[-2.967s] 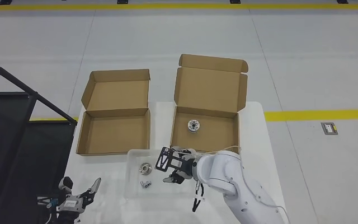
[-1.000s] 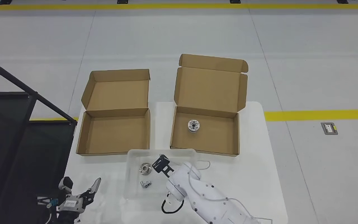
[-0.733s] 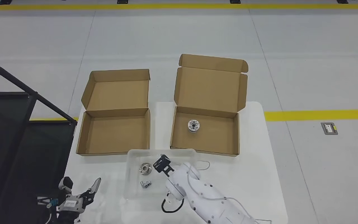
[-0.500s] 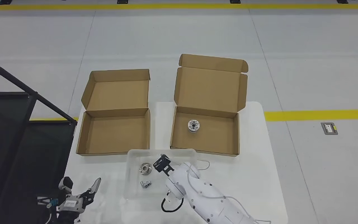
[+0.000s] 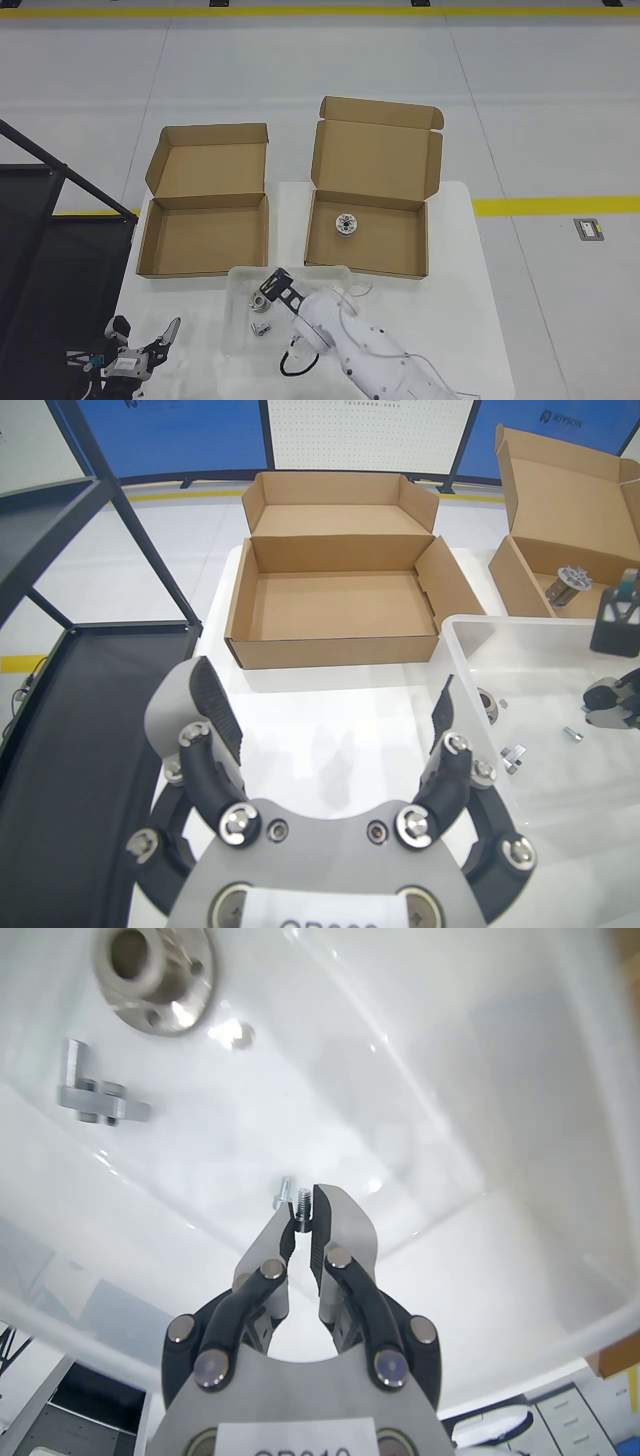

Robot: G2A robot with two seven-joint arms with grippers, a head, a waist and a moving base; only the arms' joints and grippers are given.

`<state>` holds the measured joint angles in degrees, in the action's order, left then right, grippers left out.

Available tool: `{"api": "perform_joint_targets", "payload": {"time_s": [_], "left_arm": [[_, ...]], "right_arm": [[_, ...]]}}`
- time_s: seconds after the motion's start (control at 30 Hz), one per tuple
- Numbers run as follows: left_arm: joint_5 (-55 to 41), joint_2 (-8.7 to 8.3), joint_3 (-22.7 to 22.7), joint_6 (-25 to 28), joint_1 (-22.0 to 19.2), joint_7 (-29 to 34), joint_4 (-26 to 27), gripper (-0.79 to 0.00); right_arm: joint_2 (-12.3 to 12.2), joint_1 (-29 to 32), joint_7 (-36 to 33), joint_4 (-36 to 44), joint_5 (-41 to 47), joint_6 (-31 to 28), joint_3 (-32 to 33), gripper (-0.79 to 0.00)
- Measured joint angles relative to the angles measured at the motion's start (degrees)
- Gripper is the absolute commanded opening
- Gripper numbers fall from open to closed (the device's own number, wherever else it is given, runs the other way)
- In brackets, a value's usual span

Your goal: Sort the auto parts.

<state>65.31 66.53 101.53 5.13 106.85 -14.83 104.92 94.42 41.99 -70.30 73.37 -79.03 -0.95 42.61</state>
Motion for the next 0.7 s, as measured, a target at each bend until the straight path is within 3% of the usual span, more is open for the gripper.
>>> {"api": "perform_joint_targets", "payload": {"time_s": [0.17,0.3,0.4,0.7], "left_arm": [[0.0,0.00,0.0,0.0,0.0,0.0,0.0,0.000],[0.0,0.00,0.0,0.0,0.0,0.0,0.0,0.000],[0.0,0.00,0.0,0.0,0.0,0.0,0.0,0.000],[0.0,0.00,0.0,0.0,0.0,0.0,0.0,0.000]], "right_arm": [[-2.6,5.4,0.0,17.1,-4.3,-5.5,5.8,-0.785],[-4.5,11.4,3.5,32.7,-9.7,-8.8,11.5,-0.785],[-5.3,14.0,7.2,39.2,-12.7,-10.6,14.6,-0.785],[-5.8,14.8,9.3,40.5,-14.1,-12.5,16.6,-0.785]]}}
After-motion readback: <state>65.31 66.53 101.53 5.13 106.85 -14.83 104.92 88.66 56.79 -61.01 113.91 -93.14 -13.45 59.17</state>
